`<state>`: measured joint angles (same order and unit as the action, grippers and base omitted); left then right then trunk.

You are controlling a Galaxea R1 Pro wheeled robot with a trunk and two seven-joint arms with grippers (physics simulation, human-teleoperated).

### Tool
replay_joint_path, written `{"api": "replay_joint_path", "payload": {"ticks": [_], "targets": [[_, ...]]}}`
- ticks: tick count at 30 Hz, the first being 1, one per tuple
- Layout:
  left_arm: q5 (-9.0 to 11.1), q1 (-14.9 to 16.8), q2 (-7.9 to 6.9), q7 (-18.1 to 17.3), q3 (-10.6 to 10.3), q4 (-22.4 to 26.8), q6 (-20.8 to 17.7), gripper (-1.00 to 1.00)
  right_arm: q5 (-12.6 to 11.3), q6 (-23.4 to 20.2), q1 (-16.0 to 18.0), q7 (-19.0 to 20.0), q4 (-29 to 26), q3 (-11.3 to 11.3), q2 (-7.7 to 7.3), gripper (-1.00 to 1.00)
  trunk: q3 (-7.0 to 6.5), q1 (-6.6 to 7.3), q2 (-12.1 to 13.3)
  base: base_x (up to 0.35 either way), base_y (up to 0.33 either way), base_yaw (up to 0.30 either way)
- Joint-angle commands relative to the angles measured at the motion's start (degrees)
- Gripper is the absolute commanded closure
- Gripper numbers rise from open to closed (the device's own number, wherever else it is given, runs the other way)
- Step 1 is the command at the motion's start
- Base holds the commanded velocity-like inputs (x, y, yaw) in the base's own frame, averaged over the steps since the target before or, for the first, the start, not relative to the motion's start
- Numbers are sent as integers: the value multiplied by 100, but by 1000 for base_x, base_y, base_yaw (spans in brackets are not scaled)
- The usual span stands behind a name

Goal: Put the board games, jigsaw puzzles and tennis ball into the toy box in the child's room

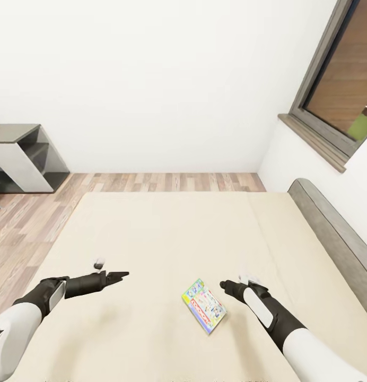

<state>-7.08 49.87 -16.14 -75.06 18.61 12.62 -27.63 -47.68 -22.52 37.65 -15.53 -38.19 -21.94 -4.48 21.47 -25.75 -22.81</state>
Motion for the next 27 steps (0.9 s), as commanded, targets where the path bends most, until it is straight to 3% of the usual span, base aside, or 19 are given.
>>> {"api": "replay_joint_path", "payload": {"ticks": [1, 8, 14, 27], "targets": [[-63, 5, -2, -142, 46, 3, -63, -100, -58, -7, 5, -56, -13, -38, -9, -100, 19, -3, -11, 0, 0, 0], [-69, 5, -115, -1019, 31, 3, -150, -100, -58, -7, 5, -56, -13, -38, -9, -100, 86, -3, -11, 0, 0, 0], [-61, 5, -178, -1483, 22, 3, -450, -100, -58, -5, 5, -56, -13, -38, -9, -100, 143, -3, -11, 0, 0, 0], [-36, 5, -119, -1494, 52, 185, -1242, -100, -49, 1, 5, -56, -19, -46, 0, -100, 266, -3, -11, 0, 0, 0]]}}
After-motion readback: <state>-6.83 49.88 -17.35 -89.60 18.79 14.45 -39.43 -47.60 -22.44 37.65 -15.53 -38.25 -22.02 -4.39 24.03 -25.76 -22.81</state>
